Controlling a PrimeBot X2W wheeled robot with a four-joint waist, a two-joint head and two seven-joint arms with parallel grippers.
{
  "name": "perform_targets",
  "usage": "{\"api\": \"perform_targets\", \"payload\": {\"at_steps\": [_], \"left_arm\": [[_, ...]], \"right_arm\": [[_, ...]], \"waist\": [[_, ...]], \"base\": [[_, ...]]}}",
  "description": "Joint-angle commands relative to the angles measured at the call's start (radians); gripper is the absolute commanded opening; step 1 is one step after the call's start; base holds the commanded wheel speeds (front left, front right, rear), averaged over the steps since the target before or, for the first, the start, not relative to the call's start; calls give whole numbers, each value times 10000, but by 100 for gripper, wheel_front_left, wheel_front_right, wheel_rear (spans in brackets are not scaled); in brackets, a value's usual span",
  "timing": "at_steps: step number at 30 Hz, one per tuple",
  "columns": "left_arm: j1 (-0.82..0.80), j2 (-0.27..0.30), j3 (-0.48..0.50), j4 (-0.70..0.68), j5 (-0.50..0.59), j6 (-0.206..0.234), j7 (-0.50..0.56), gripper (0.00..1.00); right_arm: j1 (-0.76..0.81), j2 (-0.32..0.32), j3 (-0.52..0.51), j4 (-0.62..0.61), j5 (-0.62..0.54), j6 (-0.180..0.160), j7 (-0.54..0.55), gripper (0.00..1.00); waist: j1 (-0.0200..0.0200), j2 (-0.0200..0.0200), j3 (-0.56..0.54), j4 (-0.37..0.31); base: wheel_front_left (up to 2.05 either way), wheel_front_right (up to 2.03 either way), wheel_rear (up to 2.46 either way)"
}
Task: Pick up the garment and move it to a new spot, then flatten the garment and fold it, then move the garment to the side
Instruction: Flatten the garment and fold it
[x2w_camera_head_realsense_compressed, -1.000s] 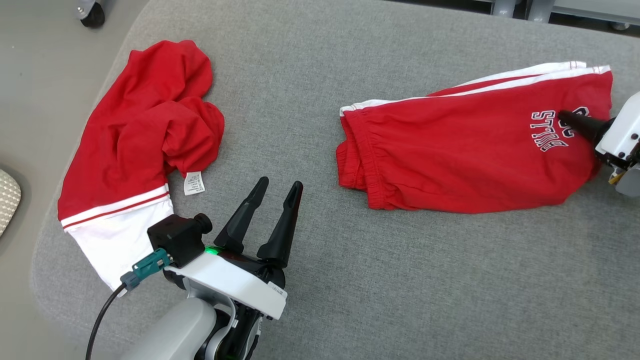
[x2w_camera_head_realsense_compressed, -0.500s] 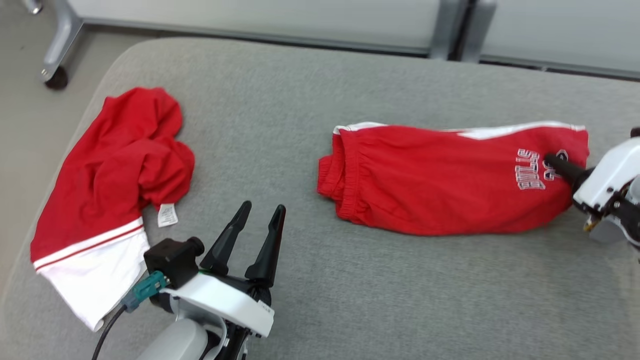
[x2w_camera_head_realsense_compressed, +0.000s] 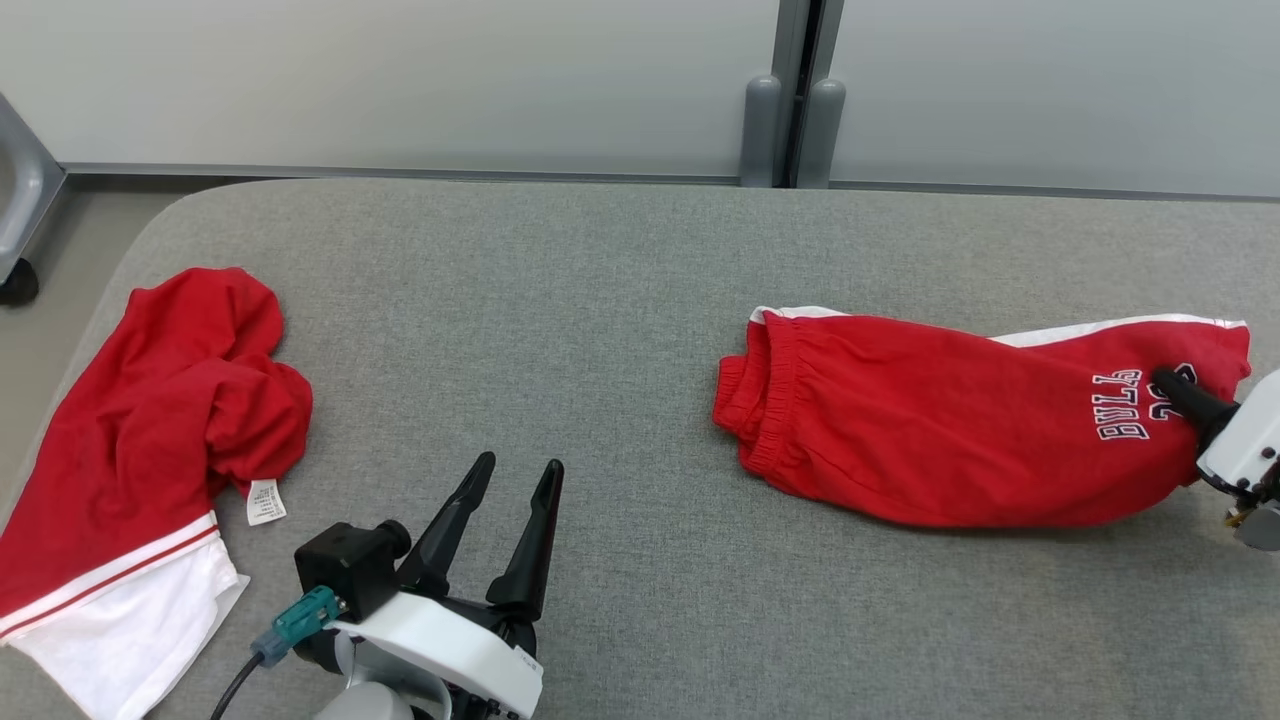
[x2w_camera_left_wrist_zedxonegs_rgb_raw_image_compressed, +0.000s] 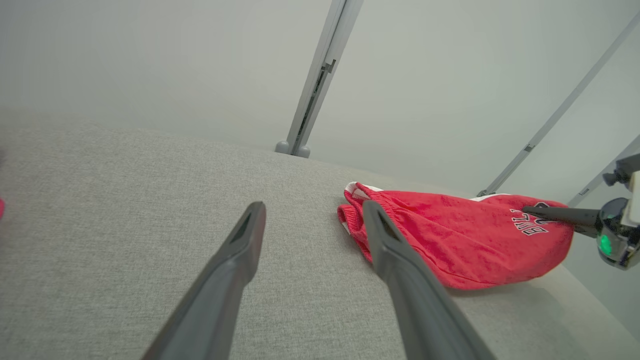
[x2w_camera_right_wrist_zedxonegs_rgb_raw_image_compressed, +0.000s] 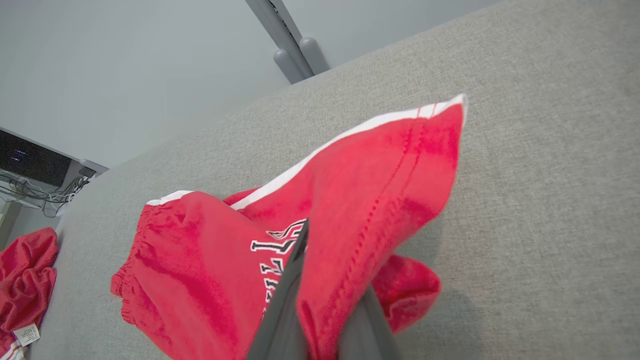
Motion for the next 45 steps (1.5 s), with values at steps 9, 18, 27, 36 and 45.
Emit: {"api": "perform_targets", "payload": {"at_steps": [9,18,27,36,45], "left_arm": [[242,20,324,-43,1637,485,-16,100],[628,-806,1177,-127,2795,93,-15,100],[758,-1621,1739,308,3411,-641,-16,100],[790,-1996,2289,560,3877,-1036,-16,100],[992,-2107,2744,762,4189,-1235,-16,100]], "right_arm": [[-1064,507,465,-977,-1165,5,243,0],[-1534,1759,1279,-294,-1686,5,864,0],[-1732,2806,1728,1459,-1773,5,1288,0],[-1996,3449,2055,1701,-1999,5,1226,100],[-1947,3179,2206,402,-2126,5,520,100]], "waist": [[0,0,-422,92],[0,0,-395,925],[0,0,-191,1709],[0,0,-1,1636],[0,0,-462,870]], "base": [[0,0,0],[0,0,0],[0,0,0],[0,0,0],[0,0,0]]}}
